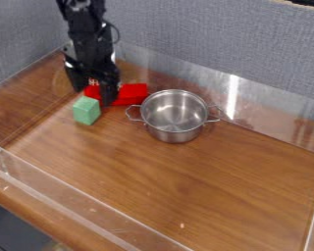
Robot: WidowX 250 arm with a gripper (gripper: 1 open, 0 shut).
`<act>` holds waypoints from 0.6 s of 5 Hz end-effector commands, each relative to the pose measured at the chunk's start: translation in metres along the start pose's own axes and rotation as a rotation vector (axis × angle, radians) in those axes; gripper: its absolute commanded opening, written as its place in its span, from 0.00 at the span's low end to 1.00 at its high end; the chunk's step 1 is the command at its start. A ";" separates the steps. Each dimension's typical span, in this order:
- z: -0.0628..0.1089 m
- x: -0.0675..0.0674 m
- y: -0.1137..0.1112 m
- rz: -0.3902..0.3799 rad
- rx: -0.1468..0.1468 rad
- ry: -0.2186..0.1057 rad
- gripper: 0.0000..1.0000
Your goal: Put green object to the right side of the table
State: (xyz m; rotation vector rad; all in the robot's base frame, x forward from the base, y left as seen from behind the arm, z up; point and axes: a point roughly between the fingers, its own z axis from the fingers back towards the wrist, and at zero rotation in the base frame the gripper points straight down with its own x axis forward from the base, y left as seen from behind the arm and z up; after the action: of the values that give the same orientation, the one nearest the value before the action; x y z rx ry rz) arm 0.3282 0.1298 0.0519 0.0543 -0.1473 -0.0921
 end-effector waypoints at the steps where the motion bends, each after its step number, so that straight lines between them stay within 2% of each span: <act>1: 0.001 0.005 0.005 -0.002 0.029 -0.017 1.00; 2: -0.009 0.006 0.007 -0.002 0.034 0.000 1.00; 3: -0.015 0.006 0.007 -0.005 0.035 0.007 0.00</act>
State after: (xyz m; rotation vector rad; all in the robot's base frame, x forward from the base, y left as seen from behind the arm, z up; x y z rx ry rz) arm 0.3260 0.1340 0.0213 0.0637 -0.0875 -0.0967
